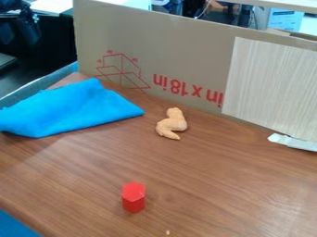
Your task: Unfold the cloth from top left to bottom right
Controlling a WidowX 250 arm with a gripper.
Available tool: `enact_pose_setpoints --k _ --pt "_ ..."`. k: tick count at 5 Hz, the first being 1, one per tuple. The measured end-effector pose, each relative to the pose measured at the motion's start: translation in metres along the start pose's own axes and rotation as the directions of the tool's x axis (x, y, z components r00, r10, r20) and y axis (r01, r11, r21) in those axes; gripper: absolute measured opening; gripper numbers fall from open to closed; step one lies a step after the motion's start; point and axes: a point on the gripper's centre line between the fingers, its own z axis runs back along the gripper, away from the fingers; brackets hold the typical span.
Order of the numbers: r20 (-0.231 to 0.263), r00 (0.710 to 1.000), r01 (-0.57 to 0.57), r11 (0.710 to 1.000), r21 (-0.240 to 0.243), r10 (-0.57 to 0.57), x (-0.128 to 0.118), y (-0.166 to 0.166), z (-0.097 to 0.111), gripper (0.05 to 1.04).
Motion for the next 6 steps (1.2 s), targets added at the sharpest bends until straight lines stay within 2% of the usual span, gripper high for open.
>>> enact_pose_setpoints --k 1,2,6 --pt "-0.038 0.999 -0.016 1.0 -0.021 0.015 -0.006 0.001 -0.018 1.0" --pt "-0.053 0.998 -0.028 1.0 -0.014 0.027 -0.005 0.004 -0.025 1.0" --pt "-0.063 0.998 0.018 0.999 0.048 -0.014 0.018 0.033 -0.065 1.0"
